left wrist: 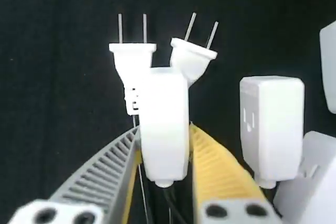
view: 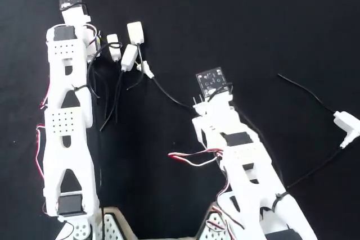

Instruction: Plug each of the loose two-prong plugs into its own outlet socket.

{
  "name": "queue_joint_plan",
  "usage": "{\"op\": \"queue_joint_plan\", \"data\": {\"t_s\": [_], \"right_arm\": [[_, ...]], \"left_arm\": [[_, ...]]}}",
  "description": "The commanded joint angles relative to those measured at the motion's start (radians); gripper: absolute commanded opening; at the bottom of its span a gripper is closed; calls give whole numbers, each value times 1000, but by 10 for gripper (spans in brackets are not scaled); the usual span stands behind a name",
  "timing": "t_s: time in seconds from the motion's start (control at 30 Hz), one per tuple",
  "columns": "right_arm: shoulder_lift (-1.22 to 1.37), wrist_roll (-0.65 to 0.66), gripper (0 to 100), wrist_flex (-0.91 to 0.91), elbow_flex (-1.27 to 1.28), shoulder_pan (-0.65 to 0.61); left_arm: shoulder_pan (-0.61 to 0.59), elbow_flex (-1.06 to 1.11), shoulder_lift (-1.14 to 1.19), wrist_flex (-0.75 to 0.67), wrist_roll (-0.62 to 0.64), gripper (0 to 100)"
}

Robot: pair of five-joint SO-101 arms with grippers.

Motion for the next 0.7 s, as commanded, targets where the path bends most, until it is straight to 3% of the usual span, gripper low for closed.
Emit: {"op": "queue_joint_plan", "data": {"t_s": [0.0, 0.23, 0.4, 0.53, 0.67], "right_arm": [[-25, -6, 11, -20, -4, -12], [-25, -6, 11, -20, -2, -12], [-25, -6, 11, -20, -2, -12], [-25, -6, 11, -20, -1, -12], [-25, -6, 11, -20, -2, -12]], "left_arm": [[-2, -82, -25, 55, -14, 50], [24, -332, -25, 282, -21, 30], [45, -331, -63, 374, -63, 30], [48, -236, -157, 385, -69, 30], [107, 61, -334, 385, -86, 30]]}}
